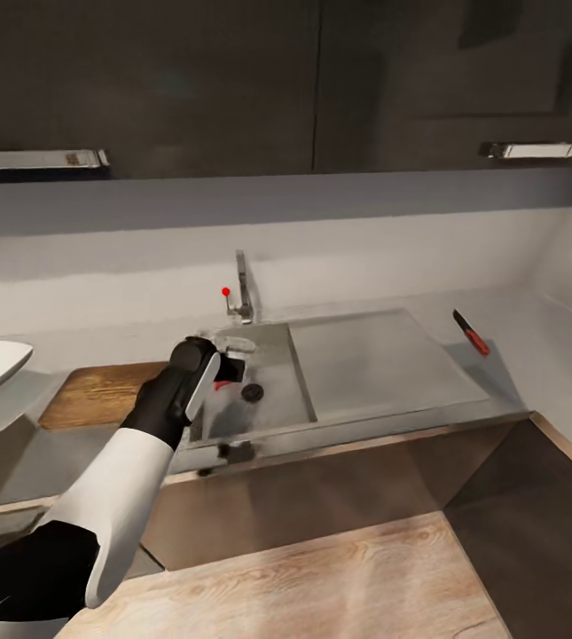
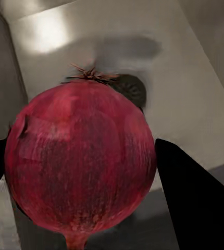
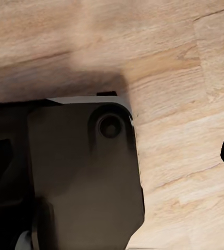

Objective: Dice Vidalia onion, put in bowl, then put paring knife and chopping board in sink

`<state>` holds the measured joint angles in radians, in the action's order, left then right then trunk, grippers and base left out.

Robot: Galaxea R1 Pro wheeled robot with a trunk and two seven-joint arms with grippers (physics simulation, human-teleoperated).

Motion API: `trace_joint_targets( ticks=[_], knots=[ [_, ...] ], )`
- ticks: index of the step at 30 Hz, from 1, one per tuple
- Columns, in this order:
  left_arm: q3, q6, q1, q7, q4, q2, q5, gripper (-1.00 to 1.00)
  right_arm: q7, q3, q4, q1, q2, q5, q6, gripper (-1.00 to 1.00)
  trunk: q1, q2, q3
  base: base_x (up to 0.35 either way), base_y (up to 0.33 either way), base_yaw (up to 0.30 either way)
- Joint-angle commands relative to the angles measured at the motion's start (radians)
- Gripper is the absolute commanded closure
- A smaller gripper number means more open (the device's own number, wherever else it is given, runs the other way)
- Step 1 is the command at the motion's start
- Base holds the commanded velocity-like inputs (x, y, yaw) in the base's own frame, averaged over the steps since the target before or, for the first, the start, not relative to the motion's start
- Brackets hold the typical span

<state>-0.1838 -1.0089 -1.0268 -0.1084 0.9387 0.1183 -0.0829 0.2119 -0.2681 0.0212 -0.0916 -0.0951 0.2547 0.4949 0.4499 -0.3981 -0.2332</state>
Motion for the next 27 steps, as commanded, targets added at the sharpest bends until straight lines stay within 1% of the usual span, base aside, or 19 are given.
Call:
trace_joint_targets(
  ticks=[1,7,10,13,17,23,27],
  knots=[
    [-0.002,-0.004,-0.001,-0.008,0.004,-0.002,-0.008,1.00,0.006,-0.006,0.000,0.000,0.000,0.011,0.002,-1.00,0.000,-0.002,-0.001,-0.277,0.183,0.253],
    [-0.002,-0.004,-0.001,-0.008,0.020,-0.011,-0.008,1.00,0.005,-0.006,0.000,0.000,0.000,0.011,0.002,-1.00,0.000,-0.002,0.004,-0.216,0.223,0.256],
    [-0.002,-0.005,-0.001,-0.008,0.055,-0.013,-0.008,1.00,0.005,-0.006,0.000,0.000,0.000,0.011,0.002,-1.00,0.000,-0.002,0.006,-0.113,0.272,0.257],
    [-0.002,-0.005,-0.001,-0.008,0.069,-0.014,-0.008,1.00,0.005,-0.006,0.000,0.000,0.000,0.011,0.002,-1.00,0.000,-0.002,0.009,-0.042,0.287,0.257],
    [-0.002,-0.005,-0.001,-0.008,0.081,-0.014,-0.008,1.00,0.004,-0.006,0.000,0.000,0.001,0.011,0.002,-1.00,0.000,-0.002,0.012,0.070,0.295,0.257],
    [-0.002,-0.005,-0.001,-0.008,0.076,-0.014,-0.009,1.00,0.004,-0.006,0.000,0.000,0.001,0.011,0.002,-1.00,0.000,-0.002,0.016,0.147,0.280,0.251],
    [-0.003,-0.005,-0.001,-0.008,0.071,-0.014,-0.009,1.00,0.004,-0.006,-0.001,0.000,0.002,0.011,0.002,-1.00,0.000,-0.002,0.017,0.275,0.181,0.087]
  ],
)
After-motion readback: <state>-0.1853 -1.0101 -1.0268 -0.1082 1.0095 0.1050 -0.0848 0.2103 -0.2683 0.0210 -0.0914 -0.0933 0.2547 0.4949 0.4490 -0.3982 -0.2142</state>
